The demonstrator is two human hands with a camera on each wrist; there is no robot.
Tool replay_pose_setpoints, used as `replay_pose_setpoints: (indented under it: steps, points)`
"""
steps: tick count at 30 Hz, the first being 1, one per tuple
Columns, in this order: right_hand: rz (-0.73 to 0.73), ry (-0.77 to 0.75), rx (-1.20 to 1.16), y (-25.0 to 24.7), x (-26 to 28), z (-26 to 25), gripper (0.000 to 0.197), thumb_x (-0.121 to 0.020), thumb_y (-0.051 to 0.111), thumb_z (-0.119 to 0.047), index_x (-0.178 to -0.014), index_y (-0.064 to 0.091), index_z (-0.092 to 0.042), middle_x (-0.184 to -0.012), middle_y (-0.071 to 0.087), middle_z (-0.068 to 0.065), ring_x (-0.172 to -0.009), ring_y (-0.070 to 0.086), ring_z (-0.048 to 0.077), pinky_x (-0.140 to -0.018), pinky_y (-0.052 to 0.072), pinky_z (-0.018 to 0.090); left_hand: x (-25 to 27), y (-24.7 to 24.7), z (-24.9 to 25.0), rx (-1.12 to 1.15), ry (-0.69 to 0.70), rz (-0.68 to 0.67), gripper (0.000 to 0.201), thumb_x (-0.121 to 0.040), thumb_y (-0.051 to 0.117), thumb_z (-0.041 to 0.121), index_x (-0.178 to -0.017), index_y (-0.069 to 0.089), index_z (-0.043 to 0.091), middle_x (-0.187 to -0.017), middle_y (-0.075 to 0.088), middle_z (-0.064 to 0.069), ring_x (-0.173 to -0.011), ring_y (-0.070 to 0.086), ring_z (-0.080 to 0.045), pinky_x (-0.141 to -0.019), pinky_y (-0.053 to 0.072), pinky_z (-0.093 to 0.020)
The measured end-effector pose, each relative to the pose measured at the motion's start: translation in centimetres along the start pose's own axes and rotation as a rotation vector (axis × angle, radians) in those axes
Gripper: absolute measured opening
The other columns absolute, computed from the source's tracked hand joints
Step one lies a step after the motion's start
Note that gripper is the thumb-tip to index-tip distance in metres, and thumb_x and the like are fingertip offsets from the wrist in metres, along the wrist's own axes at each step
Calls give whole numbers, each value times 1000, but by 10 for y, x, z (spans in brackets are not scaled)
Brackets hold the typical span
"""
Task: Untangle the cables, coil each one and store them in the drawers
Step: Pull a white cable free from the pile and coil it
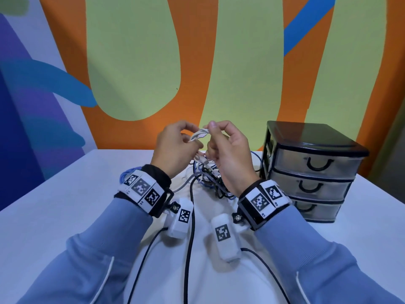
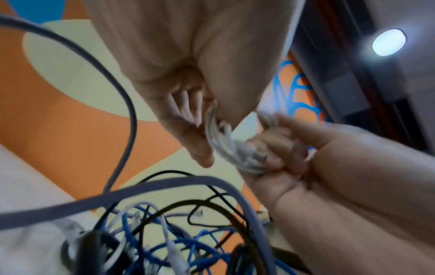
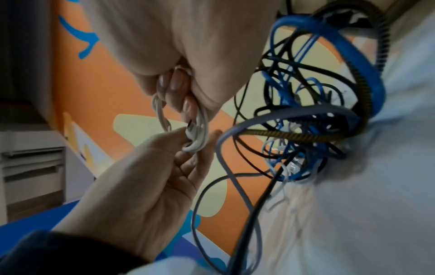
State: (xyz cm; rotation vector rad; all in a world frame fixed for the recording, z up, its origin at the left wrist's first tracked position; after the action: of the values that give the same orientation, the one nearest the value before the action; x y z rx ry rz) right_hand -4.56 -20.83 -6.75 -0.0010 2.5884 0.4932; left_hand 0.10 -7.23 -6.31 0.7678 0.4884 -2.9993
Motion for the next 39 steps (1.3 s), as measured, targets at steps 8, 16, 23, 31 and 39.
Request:
replay_pose_setpoints:
  steps: [8, 16, 23, 31, 39]
  points:
    - [83, 91, -164, -8, -7, 0, 14, -109, 54, -20, -101, 58, -9, -59, 28, -5, -51, 22, 11, -49, 25, 23, 11, -16, 22, 613, -104, -255, 42, -93, 72, -1, -134, 64, 2, -106, 72, -19, -88, 69, -21, -83, 57, -29]
    - [138, 145, -189, -19, -11, 1, 4, -102, 66, -11, -104, 63, -8, -63, 35, -4, -51, 26, 10, -44, 28, 20, 9, -23, 13, 525, -139, -15, 17, -103, 67, 20, -114, 75, 10, -100, 79, -6, -81, 66, -11, -70, 56, -20]
    - [149, 74, 68, -20, -10, 10, 9, -102, 68, -20, -103, 70, -12, -65, 35, -4, -51, 31, 9, -49, 34, 20, 12, -23, 16, 558, -72, -98, 20, -95, 72, 11, -114, 75, 4, -95, 78, -10, -77, 64, -11, -73, 56, -17]
    - [218, -71, 317, -24, -10, 10, 15, -95, 76, -24, -99, 64, -18, -86, 68, 11, -70, 59, 14, -66, 52, 45, 16, -27, 20, 181, 68, -336, 23, -104, 61, 11, -121, 75, 20, -114, 79, 14, -103, 67, 3, -83, 51, -15]
    - [178, -73, 319, -25, -12, 8, 14, -89, 81, -14, -95, 69, -12, -88, 72, 4, -76, 65, 12, -71, 53, 24, 23, -26, 24, 267, 133, -261, 23, -75, 87, 13, -95, 80, 4, -96, 80, -11, -90, 77, -24, -90, 58, -30]
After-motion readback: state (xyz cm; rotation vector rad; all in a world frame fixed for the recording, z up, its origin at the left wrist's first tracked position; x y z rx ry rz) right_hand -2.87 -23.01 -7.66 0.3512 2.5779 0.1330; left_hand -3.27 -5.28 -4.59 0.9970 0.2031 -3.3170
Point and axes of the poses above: each hand's wrist, its own x-axis away from the middle knuckle, its own y-axis out of the palm, z = x × y, the point moved 1 cm from there along -x, towards the middle knuckle
